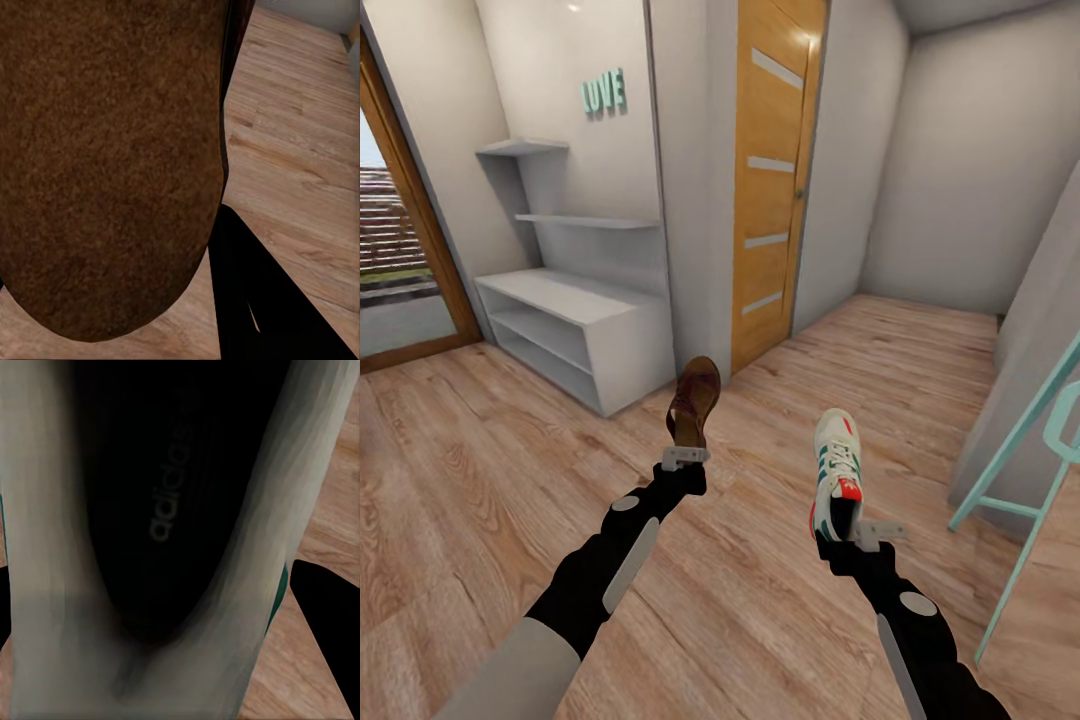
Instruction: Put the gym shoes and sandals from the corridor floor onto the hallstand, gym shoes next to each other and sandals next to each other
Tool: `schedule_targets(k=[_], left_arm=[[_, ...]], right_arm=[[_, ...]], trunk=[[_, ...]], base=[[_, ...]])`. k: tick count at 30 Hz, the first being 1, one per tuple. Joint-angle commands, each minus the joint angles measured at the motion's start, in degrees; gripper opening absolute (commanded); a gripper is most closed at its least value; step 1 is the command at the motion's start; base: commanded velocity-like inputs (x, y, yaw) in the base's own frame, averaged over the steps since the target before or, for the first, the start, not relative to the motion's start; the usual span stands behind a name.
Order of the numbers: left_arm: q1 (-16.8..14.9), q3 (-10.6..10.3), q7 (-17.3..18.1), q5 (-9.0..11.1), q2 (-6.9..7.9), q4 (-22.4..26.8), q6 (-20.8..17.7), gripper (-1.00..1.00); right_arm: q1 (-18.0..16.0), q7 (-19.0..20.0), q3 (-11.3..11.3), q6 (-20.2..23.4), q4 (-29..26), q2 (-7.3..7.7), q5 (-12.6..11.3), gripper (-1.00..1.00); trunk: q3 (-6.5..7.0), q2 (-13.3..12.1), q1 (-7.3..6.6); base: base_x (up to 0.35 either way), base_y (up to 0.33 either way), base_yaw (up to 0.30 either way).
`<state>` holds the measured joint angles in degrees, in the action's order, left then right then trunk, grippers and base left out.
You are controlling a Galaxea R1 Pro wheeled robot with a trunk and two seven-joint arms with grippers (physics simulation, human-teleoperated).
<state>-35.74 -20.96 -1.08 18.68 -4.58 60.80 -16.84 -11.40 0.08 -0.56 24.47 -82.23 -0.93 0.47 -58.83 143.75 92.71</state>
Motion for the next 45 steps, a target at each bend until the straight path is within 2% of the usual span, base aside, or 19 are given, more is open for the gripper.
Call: schedule_targets(k=[1,6,24,39,45], left_arm=[[0.0,0.0,-0.1,0.3,0.01,0.1,-0.3,-1.00],[0.0,0.0,-0.1,0.3,-0.07,0.1,-0.3,-1.00],[0.0,0.0,-0.1,0.3,-0.08,0.1,-0.3,-1.00],[0.0,0.0,-0.1,0.3,-0.08,0.1,-0.3,-1.00],[0.0,0.0,-0.1,0.3,-0.08,0.2,-0.3,-1.00]], right_arm=[[0.0,-0.1,-0.1,0.3,-0.1,-0.04,0.0,-1.00],[0.0,-0.2,0.0,0.3,-0.2,-0.04,0.1,-1.00],[0.0,-0.2,0.0,0.5,-0.2,-0.04,0.1,-1.00],[0.0,-0.2,0.0,0.5,-0.2,-0.04,0.1,-1.00],[0.0,-0.2,0.0,0.5,-0.2,-0.04,0.1,-1.00]], trunk=[[-0.06,0.0,-0.01],[-0.10,0.0,-0.01],[-1.57,0.0,-0.01],[-1.75,0.0,-0.01],[-2.15,0.0,-0.01]], base=[[0.021,0.000,0.000],[0.113,0.000,0.000],[0.336,0.000,0.000],[0.342,0.000,0.011],[0.124,0.000,0.145]])
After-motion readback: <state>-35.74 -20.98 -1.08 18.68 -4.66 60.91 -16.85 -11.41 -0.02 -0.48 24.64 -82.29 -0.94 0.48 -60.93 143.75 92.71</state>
